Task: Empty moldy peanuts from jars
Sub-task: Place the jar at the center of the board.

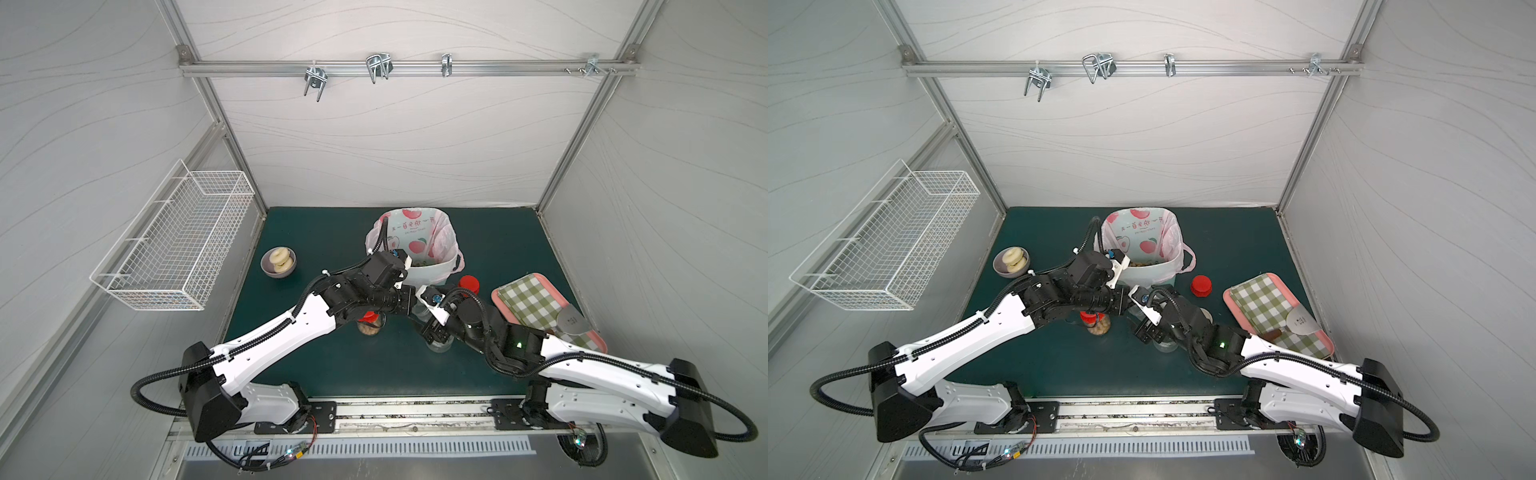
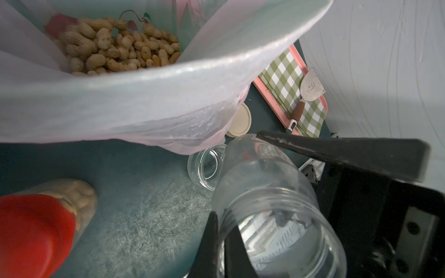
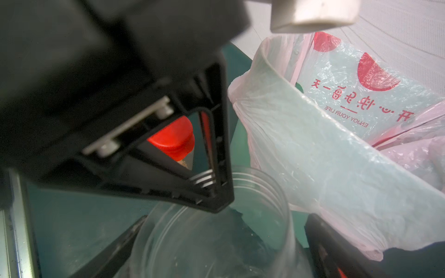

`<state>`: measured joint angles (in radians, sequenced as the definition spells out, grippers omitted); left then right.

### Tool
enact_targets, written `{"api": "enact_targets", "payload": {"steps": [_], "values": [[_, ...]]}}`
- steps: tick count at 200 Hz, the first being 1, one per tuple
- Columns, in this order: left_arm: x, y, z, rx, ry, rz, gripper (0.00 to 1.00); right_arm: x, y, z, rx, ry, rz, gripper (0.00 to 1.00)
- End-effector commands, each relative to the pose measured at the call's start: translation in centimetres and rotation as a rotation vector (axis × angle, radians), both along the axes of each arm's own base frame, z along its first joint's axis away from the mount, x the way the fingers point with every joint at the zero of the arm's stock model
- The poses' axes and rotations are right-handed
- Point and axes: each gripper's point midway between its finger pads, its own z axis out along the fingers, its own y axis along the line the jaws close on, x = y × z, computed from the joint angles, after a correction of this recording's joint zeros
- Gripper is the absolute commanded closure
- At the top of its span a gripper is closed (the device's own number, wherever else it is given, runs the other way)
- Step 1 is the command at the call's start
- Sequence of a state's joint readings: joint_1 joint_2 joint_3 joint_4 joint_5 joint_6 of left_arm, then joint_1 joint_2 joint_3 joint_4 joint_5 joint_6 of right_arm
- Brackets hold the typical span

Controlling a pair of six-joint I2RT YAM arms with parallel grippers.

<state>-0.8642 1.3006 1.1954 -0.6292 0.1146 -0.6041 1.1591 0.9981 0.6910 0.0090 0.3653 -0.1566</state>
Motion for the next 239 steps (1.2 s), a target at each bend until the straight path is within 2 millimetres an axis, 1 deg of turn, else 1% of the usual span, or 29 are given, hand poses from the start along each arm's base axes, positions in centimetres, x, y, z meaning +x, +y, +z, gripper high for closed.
{"api": "enact_targets", "payload": {"steps": [1, 34, 67, 86, 104, 132, 145, 174, 207, 224, 239], "values": [[1.1, 0.4, 1.9, 0.014, -0.064, 0.032, 1.00, -0.5, -0.3, 1.8, 0.061, -0.013, 0.009, 0.01], [1.3, 2.2, 1.4, 0.098, -0.083, 0.068, 1.00, -0.7, -1.8, 2.1, 0.070, -0.027, -0.014, 0.01], [1.1, 3.7, 1.1, 0.187, -0.085, 0.074, 1.00, 0.1, -4.6, 2.1, 0.082, -0.020, -0.140, 0.01], [0.8, 4.4, 1.2, 0.222, -0.086, 0.064, 1.00, 0.5, -6.0, 2.3, 0.134, -0.020, -0.207, 0.01], [0.4, 4.7, 1.5, 0.236, -0.086, 0.045, 1.00, 0.8, -7.3, 1.3, 0.142, -0.015, -0.261, 0.01], [-0.3, 5.2, 1.8, 0.258, -0.098, 0.023, 1.00, 1.4, -9.1, -0.9, 0.164, -0.024, -0.352, 0.01], [-0.6, 5.3, 1.9, 0.280, -0.115, 0.009, 1.00, 1.5, -9.9, -1.0, 0.191, -0.023, -0.383, 0.01], [-0.8, 6.0, 1.5, 0.377, -0.135, 0.003, 1.00, 1.1, -10.6, -1.0, 0.238, -0.030, -0.375, 0.01], [-0.6, 6.6, 0.3, 0.484, -0.121, 0.009, 1.00, 1.0, -11.2, -1.0, 0.268, -0.025, -0.378, 0.01], [-0.5, 6.4, -0.4, 0.529, -0.118, 0.000, 1.00, 1.0, -11.4, -1.0, 0.278, -0.021, -0.381, 0.01], [-0.5, 5.8, -1.1, 0.539, -0.098, -0.007, 1.00, 1.0, -11.5, -1.0, 0.286, -0.017, -0.382, 0.01]]}}
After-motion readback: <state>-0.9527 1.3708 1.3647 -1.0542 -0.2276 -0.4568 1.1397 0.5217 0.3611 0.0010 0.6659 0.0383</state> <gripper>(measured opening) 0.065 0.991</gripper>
